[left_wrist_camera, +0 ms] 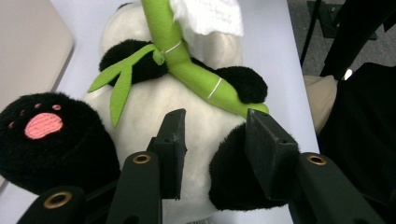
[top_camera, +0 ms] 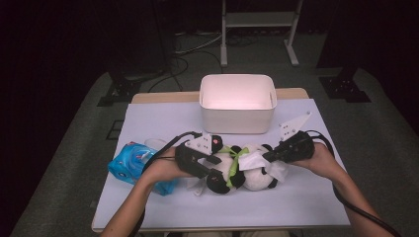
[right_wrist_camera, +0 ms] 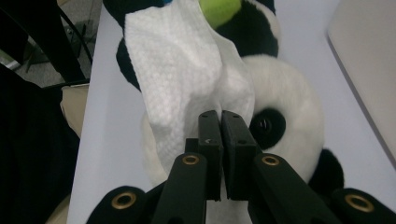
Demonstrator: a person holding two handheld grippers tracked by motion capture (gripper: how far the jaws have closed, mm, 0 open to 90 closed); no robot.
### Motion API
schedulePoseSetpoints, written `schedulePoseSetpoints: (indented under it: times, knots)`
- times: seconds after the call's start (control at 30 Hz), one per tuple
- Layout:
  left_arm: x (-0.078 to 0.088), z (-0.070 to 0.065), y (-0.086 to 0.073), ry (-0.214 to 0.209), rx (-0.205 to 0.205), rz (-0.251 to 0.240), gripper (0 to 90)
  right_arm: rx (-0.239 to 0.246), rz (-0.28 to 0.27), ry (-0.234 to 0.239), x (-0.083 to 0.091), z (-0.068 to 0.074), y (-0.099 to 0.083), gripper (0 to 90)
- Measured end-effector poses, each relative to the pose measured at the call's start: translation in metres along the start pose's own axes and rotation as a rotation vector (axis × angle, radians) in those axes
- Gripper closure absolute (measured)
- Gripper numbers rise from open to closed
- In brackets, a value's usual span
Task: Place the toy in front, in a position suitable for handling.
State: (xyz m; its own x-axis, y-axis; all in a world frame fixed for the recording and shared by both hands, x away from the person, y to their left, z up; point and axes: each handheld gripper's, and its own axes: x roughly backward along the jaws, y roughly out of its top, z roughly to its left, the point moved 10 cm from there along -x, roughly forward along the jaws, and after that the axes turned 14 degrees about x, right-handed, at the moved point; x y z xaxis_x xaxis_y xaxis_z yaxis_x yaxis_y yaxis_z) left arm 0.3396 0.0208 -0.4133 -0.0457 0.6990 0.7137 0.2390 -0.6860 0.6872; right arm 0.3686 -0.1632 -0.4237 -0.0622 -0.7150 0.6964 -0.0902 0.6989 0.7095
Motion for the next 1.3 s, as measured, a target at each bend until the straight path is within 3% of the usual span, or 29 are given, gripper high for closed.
schedulePoseSetpoints:
  times: [0.13, 0.27, 0.53, 0.7, 0.8, 0.87, 0.97, 1.13, 1.3]
  knots:
    - [-0.001, -0.002, -0.001, -0.003, -0.002, 0.002, 58.1, -0.033, -0.002, 0.000, 0.005, 0.002, -0.011, 86.2]
    - [-0.001, -0.003, -0.002, 0.000, 0.000, 0.005, 58.1, -0.036, 0.005, -0.004, 0.007, 0.001, -0.012, 86.1]
    - [-0.003, -0.004, -0.004, -0.021, 0.006, 0.006, 57.2, 0.017, -0.016, 0.011, -0.005, -0.004, 0.016, 85.8]
    - [-0.002, -0.004, -0.006, -0.025, 0.010, 0.001, 56.4, 0.030, -0.012, 0.013, -0.005, -0.006, 0.017, 85.8]
    - [-0.002, -0.003, -0.005, -0.026, 0.017, -0.008, 55.9, -0.001, -0.009, -0.002, -0.001, -0.009, 0.007, 85.9]
    - [-0.004, -0.004, -0.004, -0.036, 0.021, -0.014, 54.8, -0.032, -0.036, 0.012, -0.003, -0.007, 0.001, 85.9]
    - [-0.002, -0.002, -0.002, -0.023, 0.021, -0.036, 53.8, -0.030, -0.044, 0.011, -0.007, -0.004, 0.000, 86.0]
    - [0.006, 0.008, -0.003, 0.049, 0.029, -0.054, 51.4, -0.030, -0.038, 0.027, -0.008, 0.003, 0.000, 86.2]
    - [0.010, 0.007, -0.003, 0.046, 0.036, -0.071, 51.4, -0.016, -0.030, 0.031, -0.010, 0.010, 0.002, 86.3]
